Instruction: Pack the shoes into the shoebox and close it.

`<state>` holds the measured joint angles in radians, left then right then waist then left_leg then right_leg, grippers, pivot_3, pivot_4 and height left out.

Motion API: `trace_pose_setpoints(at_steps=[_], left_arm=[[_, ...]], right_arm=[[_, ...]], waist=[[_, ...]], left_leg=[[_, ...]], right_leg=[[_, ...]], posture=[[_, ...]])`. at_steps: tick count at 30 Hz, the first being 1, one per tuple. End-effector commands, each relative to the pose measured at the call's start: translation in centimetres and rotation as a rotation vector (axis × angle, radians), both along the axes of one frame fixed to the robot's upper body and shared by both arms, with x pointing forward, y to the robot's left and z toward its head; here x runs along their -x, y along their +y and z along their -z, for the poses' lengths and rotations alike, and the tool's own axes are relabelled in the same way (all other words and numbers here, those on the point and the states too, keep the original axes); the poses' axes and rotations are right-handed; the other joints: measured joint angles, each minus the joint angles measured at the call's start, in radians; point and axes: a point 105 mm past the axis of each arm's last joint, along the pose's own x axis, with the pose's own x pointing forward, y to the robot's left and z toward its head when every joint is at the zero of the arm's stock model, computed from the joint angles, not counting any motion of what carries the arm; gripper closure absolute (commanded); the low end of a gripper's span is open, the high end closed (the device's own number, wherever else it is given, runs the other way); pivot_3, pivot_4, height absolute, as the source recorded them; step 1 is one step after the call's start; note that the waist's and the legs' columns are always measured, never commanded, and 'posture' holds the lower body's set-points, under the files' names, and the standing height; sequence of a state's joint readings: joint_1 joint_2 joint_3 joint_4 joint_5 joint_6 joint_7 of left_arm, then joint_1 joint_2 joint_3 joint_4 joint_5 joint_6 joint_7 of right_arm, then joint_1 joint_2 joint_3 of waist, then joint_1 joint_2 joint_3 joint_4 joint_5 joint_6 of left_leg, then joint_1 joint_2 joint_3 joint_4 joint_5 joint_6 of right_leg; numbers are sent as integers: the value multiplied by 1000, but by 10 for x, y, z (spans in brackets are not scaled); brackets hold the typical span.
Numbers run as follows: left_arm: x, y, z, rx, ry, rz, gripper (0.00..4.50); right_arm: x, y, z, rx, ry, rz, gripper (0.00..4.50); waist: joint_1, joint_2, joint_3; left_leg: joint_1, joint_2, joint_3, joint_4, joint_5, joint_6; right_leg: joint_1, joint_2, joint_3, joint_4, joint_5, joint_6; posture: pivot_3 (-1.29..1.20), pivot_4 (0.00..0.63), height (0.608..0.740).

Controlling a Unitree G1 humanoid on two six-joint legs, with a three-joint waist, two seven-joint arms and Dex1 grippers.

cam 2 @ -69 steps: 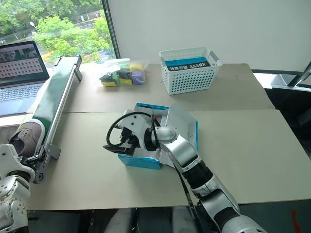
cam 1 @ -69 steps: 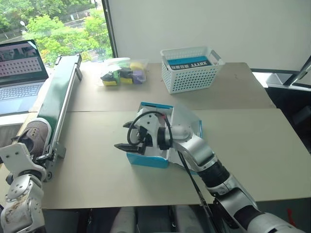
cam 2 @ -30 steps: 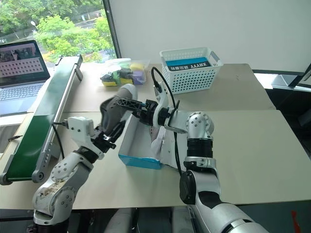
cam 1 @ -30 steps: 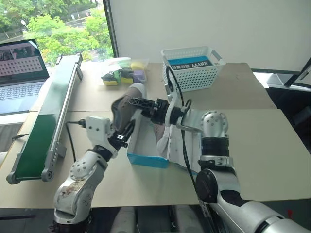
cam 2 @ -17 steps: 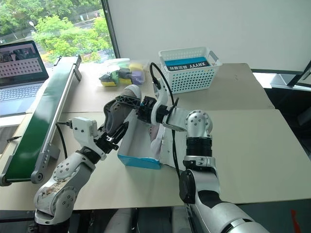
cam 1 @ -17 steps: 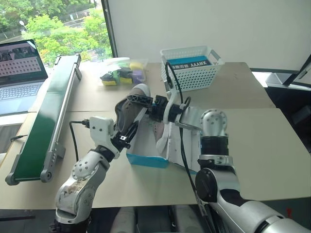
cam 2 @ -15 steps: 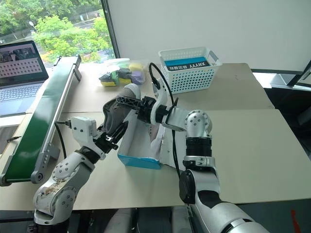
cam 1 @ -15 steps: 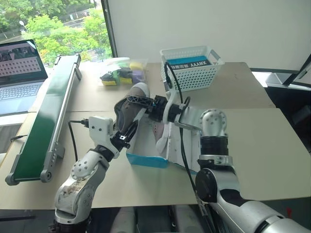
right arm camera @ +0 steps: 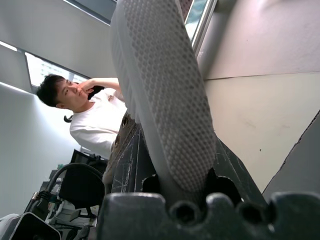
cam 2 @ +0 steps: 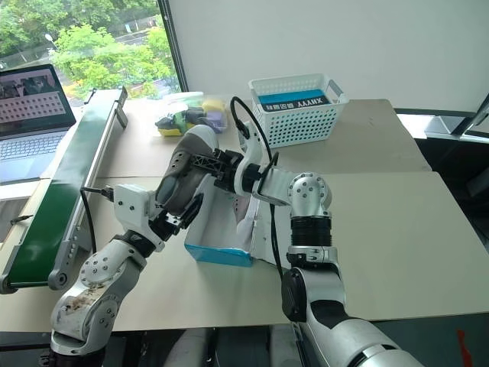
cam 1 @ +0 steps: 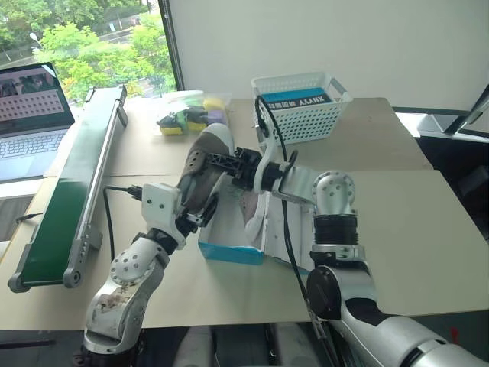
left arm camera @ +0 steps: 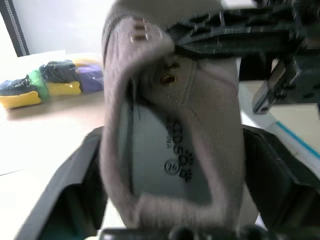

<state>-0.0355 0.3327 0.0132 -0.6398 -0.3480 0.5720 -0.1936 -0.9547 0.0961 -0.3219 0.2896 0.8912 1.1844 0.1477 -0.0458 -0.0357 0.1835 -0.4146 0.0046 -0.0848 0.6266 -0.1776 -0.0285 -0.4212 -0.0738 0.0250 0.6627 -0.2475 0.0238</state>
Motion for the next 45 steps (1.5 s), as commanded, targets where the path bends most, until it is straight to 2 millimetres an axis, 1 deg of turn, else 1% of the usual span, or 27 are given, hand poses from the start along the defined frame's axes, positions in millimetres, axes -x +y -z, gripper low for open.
trace_pose_setpoints(at_steps=[1,2,4,6,9,11,14,17,20,22,24,26,28,29,30,31,33,34,37,39,41,44,45], left_arm=[[8,-3,-6,-28,-31,52,152],[9,-2,-6,-30,-34,53,152],[14,6,-4,-59,-22,57,152],[18,13,-3,-79,-11,55,152],[19,23,2,-103,8,36,152],[19,24,2,-104,10,32,152],[19,24,1,-101,7,29,152],[18,23,1,-100,7,29,152],[17,22,2,-100,9,28,152],[17,22,2,-95,9,28,152],[17,20,2,-94,9,30,152],[16,20,3,-94,10,30,152],[17,21,4,-94,12,26,152],[17,21,5,-95,14,24,152],[17,22,6,-94,15,21,152],[17,22,6,-95,16,20,152],[17,22,7,-96,17,18,122],[17,22,8,-97,17,18,122],[17,21,9,-99,18,17,122],[17,21,9,-101,18,17,122],[17,21,9,-101,17,18,122],[16,21,9,-101,17,20,122],[16,21,10,-102,17,21,122]], right_arm=[[-1,14,-31,-53,-60,39,3992],[-4,11,-30,-38,-56,59,3992],[-11,-3,-22,89,-52,113,3992],[-13,-15,-15,182,-30,132,3992],[-7,-26,-2,300,20,108,3992],[-3,-31,4,351,26,93,3992],[-1,-39,22,428,78,88,3992],[1,-40,42,513,115,81,3992],[3,-32,64,598,132,61,3992],[-1,-33,88,697,148,83,3992],[-2,-32,98,751,115,67,3992],[-1,-28,101,777,82,36,3992],[-4,-24,100,785,73,26,3992],[-6,-22,96,784,60,25,3992],[-8,-20,92,784,49,27,3992],[-10,-19,89,782,42,31,3992],[-14,-18,84,772,35,43,3065],[-15,-17,78,750,33,54,2852],[-15,-12,59,700,17,54,1858],[-14,-9,48,671,11,48,1062],[-14,-8,30,616,-7,51,438],[-13,-10,7,560,-47,62,438],[-12,-13,-4,533,-84,63,438]], waist=[[1,0,0],[1,0,0],[0,0,0],[-3,1,1],[3,1,1],[4,2,1],[3,2,1],[3,2,1],[-2,2,1],[-6,2,1],[-6,2,1],[-5,1,0],[-5,1,0],[-7,1,0],[-8,1,0],[-9,1,0],[-9,2,0],[-8,2,0],[-7,2,0],[-3,3,1],[0,3,1],[2,3,1],[2,3,1]], left_leg=[[0,0,0,0,0,0],[0,0,0,0,0,0],[0,0,0,0,0,0],[0,0,0,0,0,0],[0,1,1,-1,0,0],[0,0,1,-1,0,0],[-1,0,1,-1,0,0],[-1,0,1,-1,0,0],[-1,0,1,-1,0,1],[-1,0,2,-1,0,1],[0,1,2,-1,0,1],[2,1,2,-1,0,1],[5,1,2,-1,0,1],[10,2,2,-1,0,1],[13,4,3,-1,0,1],[14,5,3,-1,-1,1],[15,8,3,-1,-1,1],[15,10,3,-1,-1,1],[14,13,3,-2,-1,1],[11,13,3,-3,-1,1],[7,13,3,-3,-1,1],[-1,12,3,-2,-1,1],[-2,12,3,-2,-1,2]], right_leg=[[0,0,0,0,0,0],[0,0,0,0,0,0],[0,0,0,0,0,0],[-1,0,0,0,0,0],[-1,0,1,0,0,0],[-1,0,1,-1,0,0],[-1,0,1,-2,0,0],[0,0,1,-2,0,0],[0,0,1,-2,0,0],[-1,0,2,-1,0,0],[-1,1,2,-1,0,0],[1,1,2,-1,0,0],[5,1,2,-2,0,0],[9,1,2,-4,-1,1],[13,3,2,-7,-4,6],[15,5,2,-8,-4,7],[16,8,2,-11,-3,5],[16,10,2,-12,-2,4],[15,13,2,-13,0,2],[12,13,3,-13,3,-3],[8,13,3,-13,4,-4],[-1,13,4,-12,5,-4],[-1,13,4,-12,5,-4]], posture=[[0,150,731],[0,150,731],[0,150,731],[0,150,731],[0,150,731],[0,150,731],[0,150,731],[0,150,731],[0,150,731],[0,150,731],[0,150,731],[0,150,731],[0,150,731],[0,150,731],[0,150,731],[0,150,731],[0,150,731],[0,150,731],[0,150,731],[0,150,731],[0,150,731],[0,150,731],[0,150,731]])
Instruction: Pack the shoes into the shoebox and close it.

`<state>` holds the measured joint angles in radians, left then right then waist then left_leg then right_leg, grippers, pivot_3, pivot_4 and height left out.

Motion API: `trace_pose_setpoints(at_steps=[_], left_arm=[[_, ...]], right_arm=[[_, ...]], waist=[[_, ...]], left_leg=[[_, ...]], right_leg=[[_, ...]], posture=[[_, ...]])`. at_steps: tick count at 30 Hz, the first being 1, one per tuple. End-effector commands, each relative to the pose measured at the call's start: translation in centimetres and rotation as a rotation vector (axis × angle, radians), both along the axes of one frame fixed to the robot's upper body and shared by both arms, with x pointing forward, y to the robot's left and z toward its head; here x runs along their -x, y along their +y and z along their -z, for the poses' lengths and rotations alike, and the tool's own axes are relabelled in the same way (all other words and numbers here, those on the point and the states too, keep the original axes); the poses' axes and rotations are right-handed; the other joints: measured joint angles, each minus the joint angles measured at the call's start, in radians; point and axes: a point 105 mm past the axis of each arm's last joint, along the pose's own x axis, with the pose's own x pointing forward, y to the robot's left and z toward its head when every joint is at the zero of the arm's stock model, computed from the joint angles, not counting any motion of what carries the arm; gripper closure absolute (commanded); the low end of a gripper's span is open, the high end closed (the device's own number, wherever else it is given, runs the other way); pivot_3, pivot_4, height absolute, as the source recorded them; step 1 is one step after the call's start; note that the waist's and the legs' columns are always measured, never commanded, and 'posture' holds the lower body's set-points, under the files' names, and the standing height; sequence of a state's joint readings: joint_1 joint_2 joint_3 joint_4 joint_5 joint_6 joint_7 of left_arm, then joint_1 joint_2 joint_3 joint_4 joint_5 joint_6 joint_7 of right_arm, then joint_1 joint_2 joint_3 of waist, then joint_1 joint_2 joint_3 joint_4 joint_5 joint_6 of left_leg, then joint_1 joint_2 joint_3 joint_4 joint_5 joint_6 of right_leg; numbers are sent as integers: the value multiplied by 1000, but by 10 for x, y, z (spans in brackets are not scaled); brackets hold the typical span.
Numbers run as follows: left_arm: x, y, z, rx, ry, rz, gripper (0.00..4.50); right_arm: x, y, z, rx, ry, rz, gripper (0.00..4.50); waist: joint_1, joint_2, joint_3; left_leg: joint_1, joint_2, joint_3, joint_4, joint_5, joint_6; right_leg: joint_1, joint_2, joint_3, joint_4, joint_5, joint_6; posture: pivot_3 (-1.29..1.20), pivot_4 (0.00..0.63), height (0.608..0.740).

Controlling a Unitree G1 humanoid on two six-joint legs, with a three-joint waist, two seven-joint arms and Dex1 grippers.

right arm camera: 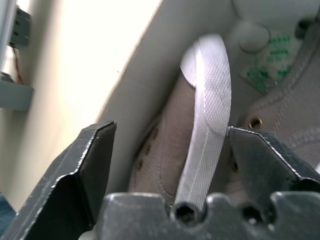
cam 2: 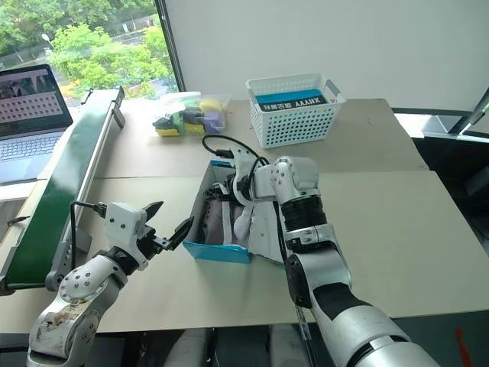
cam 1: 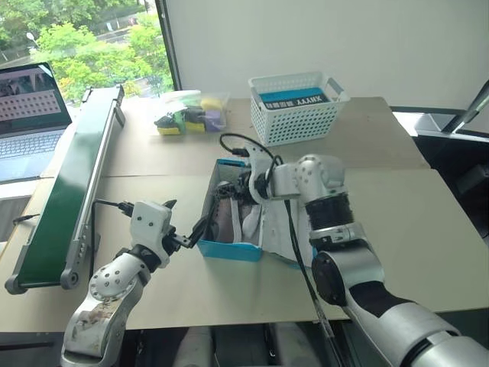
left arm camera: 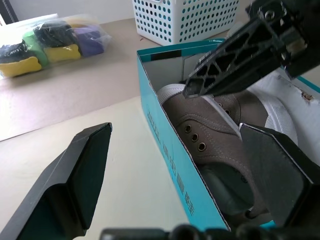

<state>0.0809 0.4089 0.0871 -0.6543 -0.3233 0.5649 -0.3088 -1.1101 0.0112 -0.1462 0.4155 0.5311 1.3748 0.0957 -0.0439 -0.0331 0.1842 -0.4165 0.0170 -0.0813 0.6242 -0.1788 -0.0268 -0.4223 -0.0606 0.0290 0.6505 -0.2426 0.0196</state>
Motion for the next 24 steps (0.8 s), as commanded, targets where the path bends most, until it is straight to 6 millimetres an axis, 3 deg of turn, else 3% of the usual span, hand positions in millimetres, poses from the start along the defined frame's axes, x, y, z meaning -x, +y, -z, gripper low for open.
trace_pose_setpoints(at_steps=[1,5,7,9,14,17,20,24], left_arm=[[0,-3,-10,1,-53,17,122],[-2,-1,-10,-4,-51,21,122],[-2,0,-10,-8,-47,26,122],[-2,1,-9,-11,-39,40,122],[8,5,-2,-2,15,131,122],[20,16,-2,-19,46,199,122],[30,32,-1,-37,79,245,122],[35,55,0,-101,85,275,122]], right_arm=[[2,-3,-51,-102,-141,-31,438],[32,-12,-97,-319,-229,-242,438],[52,-23,-108,-375,-284,-359,942],[82,-38,-104,-367,-324,-510,1490],[149,-68,-52,-274,-222,-793,3177],[164,-75,-14,-185,-148,-803,4261],[163,-82,30,-47,-115,-730,4394],[153,-91,71,85,-123,-588,4394]], waist=[[1,0,0],[3,1,1],[4,1,1],[7,1,1],[3,1,1],[-6,2,1],[-3,3,1],[5,2,1]], left_leg=[[0,0,0,0,0,1],[-2,0,0,0,-1,2],[-2,0,0,0,-1,2],[-2,0,0,0,-2,2],[-1,0,1,2,-3,5],[1,1,3,1,-5,8],[3,2,5,2,-5,8],[3,2,7,3,-5,8]], right_leg=[[0,0,0,0,0,0],[0,0,0,-2,0,0],[0,0,0,-2,0,0],[0,0,0,-2,0,1],[2,0,0,-3,-1,1],[1,2,3,-2,-1,1],[1,2,5,-2,-5,6],[1,1,6,-3,-5,8]], posture=[[0,150,731],[0,150,731],[0,150,731],[0,150,731],[0,150,731],[0,150,731],[0,150,731],[0,150,731]])
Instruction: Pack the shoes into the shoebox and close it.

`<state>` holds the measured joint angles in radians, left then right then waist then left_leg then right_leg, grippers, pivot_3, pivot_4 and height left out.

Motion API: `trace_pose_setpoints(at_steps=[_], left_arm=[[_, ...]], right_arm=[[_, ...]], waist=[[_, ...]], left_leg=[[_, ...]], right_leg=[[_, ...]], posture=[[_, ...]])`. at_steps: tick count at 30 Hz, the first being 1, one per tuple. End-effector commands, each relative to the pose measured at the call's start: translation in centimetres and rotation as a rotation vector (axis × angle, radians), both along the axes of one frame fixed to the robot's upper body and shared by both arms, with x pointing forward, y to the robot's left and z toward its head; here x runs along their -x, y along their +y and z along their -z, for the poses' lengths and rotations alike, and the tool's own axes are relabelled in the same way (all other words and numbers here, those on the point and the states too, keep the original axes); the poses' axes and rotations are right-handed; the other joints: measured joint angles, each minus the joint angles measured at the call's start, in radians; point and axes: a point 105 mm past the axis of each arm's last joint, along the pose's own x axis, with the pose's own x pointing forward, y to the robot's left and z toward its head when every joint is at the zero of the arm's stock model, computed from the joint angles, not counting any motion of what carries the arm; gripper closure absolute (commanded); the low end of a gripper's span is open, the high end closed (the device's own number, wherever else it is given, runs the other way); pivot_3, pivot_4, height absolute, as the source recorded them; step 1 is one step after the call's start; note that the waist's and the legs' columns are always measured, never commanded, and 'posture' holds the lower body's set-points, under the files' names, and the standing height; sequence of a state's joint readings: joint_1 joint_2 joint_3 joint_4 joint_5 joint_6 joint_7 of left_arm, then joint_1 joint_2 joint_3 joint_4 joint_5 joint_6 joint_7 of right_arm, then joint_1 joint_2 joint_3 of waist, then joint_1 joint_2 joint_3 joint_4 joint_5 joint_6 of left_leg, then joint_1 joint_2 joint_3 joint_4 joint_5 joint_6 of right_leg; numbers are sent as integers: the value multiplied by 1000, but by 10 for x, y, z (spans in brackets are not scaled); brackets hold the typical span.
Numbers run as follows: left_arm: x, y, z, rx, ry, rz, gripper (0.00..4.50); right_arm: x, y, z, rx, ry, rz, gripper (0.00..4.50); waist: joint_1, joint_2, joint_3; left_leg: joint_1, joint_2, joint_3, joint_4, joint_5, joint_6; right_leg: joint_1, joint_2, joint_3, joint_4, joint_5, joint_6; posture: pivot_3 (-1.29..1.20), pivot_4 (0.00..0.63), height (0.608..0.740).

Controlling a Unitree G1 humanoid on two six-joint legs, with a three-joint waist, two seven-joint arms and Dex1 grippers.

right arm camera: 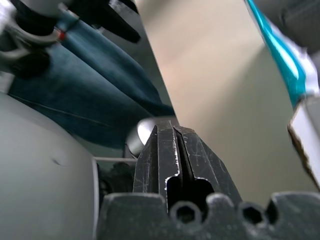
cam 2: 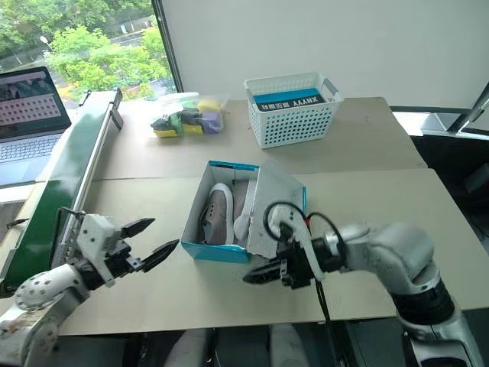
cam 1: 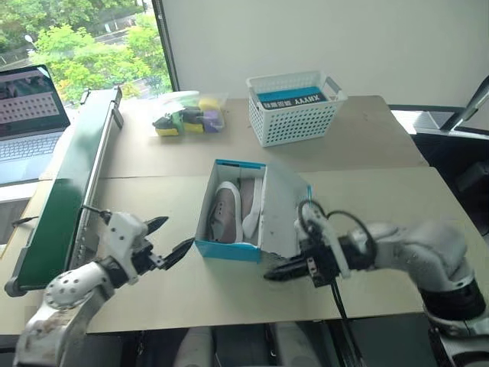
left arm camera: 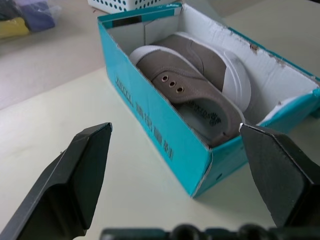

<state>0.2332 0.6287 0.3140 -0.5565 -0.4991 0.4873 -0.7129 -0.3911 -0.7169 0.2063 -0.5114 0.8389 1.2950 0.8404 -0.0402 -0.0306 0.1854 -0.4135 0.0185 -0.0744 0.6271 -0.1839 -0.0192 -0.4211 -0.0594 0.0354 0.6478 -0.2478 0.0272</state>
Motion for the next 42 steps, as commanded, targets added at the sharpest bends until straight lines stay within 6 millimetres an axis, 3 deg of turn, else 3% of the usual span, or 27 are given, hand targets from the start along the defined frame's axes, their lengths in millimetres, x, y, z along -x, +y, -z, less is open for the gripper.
trace_pose_setpoints(at_steps=[1,6,12,17,19,22,24,27,30,33,36,42], left_arm=[[2,17,-12,-36,-61,53,122],[-5,31,-23,-79,-93,119,122],[-16,29,-22,-114,-101,236,122],[-23,18,-21,-112,-110,282,122],[-24,16,-21,-109,-111,294,122],[-25,13,-20,-109,-111,306,122],[-26,12,-21,-110,-114,312,122],[-26,10,-21,-110,-120,315,122],[-25,9,-22,-110,-127,311,122],[-22,7,-21,-112,-130,309,122],[-20,7,-19,-114,-130,301,122],[-17,10,-17,-112,-129,269,122]], right_arm=[[-15,-5,22,77,-123,133,4394],[-40,-28,61,201,-162,423,4394],[-54,-79,105,305,-185,966,4394],[-50,-113,120,210,-63,1415,4394],[-46,-123,125,178,-14,1556,4394],[-48,-127,130,42,98,1710,4394],[-57,-123,128,-170,223,1782,4394],[-72,-105,113,-422,318,1726,4394],[-89,-82,74,-708,352,1583,4394],[-98,-74,34,-962,357,1462,4394],[-106,-68,3,-1093,333,1350,4394],[-109,-54,-61,-1295,223,1081,4394]], waist=[[3,0,0],[12,-1,0],[22,-8,-7],[25,-8,-8],[28,-6,-10],[31,-6,-14],[32,-6,-16],[32,-8,-17],[26,-10,-19],[6,-6,-16],[-8,3,-11],[-11,3,-11]], left_leg=[[0,0,0,0,0,0],[-1,0,0,0,0,0],[2,1,1,-1,0,-1],[12,3,7,1,-1,-1],[15,12,15,1,-6,-10],[12,20,24,0,-6,-11],[9,20,29,1,-6,-11],[8,20,34,2,-3,-6],[7,21,38,1,0,-1],[3,25,41,1,-1,-1],[4,27,44,-1,-1,-1],[-1,32,48,-2,-1,-1]], right_leg=[[0,0,0,0,0,0],[0,0,1,0,1,0],[2,1,1,-1,0,0],[13,0,6,-5,-1,-3],[16,-1,6,-10,-1,-4],[17,-1,6,-19,-1,-4],[17,-3,8,-20,-1,-4],[19,-5,9,-21,0,-4],[21,-3,9,-20,0,-3],[16,1,10,-18,6,0],[13,4,13,-14,6,1],[-2,15,24,-2,3,0]], posture=[[0,150,731],[0,150,731],[0,150,731],[0,150,731],[0,150,731],[0,150,731],[0,150,731],[0,150,731],[0,150,731],[0,150,731],[0,150,731],[0,150,731]])
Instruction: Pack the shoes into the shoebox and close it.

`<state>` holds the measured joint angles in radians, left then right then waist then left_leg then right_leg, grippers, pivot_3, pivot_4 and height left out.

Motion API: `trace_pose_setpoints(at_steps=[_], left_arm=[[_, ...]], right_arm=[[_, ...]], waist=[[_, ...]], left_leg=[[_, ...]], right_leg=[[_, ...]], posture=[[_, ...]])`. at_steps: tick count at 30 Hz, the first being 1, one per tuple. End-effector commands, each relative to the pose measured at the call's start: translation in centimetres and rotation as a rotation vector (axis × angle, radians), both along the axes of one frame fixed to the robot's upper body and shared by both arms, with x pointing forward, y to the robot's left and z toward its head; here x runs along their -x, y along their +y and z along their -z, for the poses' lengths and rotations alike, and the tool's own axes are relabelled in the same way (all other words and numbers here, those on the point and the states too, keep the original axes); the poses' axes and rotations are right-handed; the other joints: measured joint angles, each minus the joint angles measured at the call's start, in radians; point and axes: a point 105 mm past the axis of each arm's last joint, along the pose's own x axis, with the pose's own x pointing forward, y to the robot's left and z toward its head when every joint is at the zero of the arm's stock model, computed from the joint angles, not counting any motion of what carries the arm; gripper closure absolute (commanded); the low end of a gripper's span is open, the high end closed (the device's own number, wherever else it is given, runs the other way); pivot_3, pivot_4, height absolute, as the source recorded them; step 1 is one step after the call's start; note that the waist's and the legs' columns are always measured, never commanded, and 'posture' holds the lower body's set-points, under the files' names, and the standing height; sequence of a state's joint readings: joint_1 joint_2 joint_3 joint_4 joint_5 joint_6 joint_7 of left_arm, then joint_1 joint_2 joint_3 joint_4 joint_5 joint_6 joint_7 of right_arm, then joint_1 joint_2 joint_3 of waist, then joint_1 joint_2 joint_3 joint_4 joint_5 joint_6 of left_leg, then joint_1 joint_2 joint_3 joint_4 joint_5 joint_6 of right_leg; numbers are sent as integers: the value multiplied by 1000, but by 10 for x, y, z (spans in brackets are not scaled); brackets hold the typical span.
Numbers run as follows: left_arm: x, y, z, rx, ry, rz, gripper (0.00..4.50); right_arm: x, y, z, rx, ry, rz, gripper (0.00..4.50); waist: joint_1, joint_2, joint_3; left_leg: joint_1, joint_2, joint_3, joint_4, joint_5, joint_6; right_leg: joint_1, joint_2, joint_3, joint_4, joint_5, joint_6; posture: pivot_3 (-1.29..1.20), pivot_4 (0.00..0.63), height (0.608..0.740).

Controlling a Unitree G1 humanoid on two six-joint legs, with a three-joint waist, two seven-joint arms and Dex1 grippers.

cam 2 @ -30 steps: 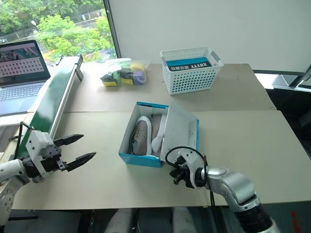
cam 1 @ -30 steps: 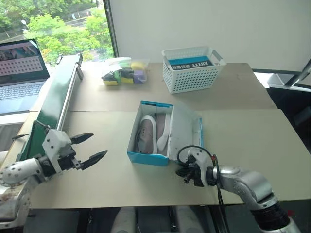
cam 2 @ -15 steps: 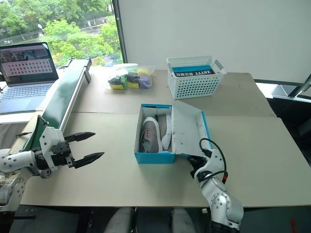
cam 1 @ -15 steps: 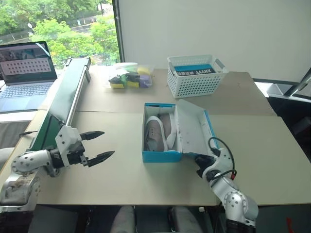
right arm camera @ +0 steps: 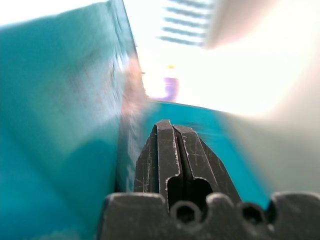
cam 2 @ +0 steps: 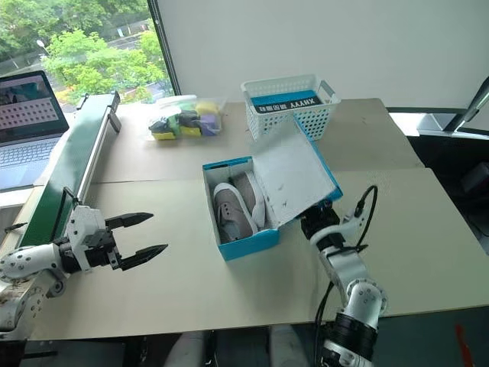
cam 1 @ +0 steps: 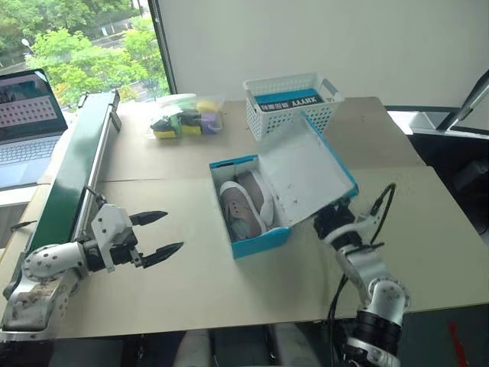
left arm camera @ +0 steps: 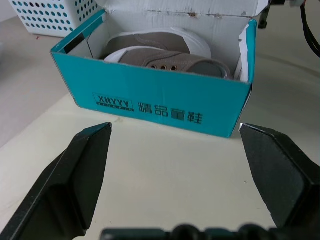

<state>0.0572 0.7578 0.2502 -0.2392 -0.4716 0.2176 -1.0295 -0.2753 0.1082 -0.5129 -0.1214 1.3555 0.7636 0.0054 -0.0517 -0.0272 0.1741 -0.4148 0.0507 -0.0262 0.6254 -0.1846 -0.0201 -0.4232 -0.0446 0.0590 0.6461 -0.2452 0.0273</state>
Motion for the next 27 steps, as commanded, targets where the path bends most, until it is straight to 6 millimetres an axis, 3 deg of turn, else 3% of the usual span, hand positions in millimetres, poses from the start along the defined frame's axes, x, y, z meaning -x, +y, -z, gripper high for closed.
trace_pose_setpoints(at_steps=[1,4,6,9,11,13,18,21,24,27], left_arm=[[1,0,-11,-13,-62,-10,122],[1,2,-9,-13,-63,-27,122],[1,2,-9,-10,-65,-37,122],[3,2,-8,-8,-66,-49,122],[4,2,-7,-7,-67,-59,122],[6,3,-7,-5,-69,-68,122],[8,3,-7,-3,-77,-86,122],[9,3,-8,2,-89,-107,122],[10,4,-8,2,-95,-135,122],[6,7,-5,-25,-97,-201,122]], right_arm=[[11,17,-48,-34,-240,-100,4394],[32,51,-67,118,-397,-308,4394],[45,72,-71,246,-477,-436,4394],[51,92,-71,453,-547,-544,4394],[43,108,-67,671,-585,-567,4394],[22,125,-66,895,-616,-529,4394],[-30,140,-63,1151,-589,-360,4394],[-42,145,-18,1381,-530,-449,4394],[-44,136,32,1617,-479,-564,4394],[-40,132,51,1679,-473,-644,4394]], waist=[[1,0,0],[3,0,0],[3,0,0],[2,0,0],[0,0,0],[-5,0,0],[-5,-1,0],[6,-2,-1],[9,-2,-1],[8,-4,-3]], left_leg=[[0,0,0,0,0,0],[0,0,2,1,0,0],[0,0,3,1,0,0],[1,0,3,1,0,0],[1,0,3,1,0,0],[1,0,4,1,0,0],[1,0,5,1,0,0],[-1,0,5,1,-1,-1],[-1,-1,5,2,-1,-1],[2,-1,5,2,-1,-1]], right_leg=[[0,0,0,0,0,0],[0,0,2,0,0,0],[0,0,3,0,0,1],[-1,1,4,0,-1,2],[-1,1,4,0,-1,3],[-1,1,5,0,-1,3],[-2,1,5,0,-1,2],[-3,0,5,-1,2,-3],[-3,0,5,-1,2,-3],[-1,0,5,1,2,-3]], posture=[[0,150,731],[0,150,731],[0,150,731],[0,150,731],[0,150,731],[0,150,731],[0,150,731],[0,150,731],[0,150,731],[0,150,731]])
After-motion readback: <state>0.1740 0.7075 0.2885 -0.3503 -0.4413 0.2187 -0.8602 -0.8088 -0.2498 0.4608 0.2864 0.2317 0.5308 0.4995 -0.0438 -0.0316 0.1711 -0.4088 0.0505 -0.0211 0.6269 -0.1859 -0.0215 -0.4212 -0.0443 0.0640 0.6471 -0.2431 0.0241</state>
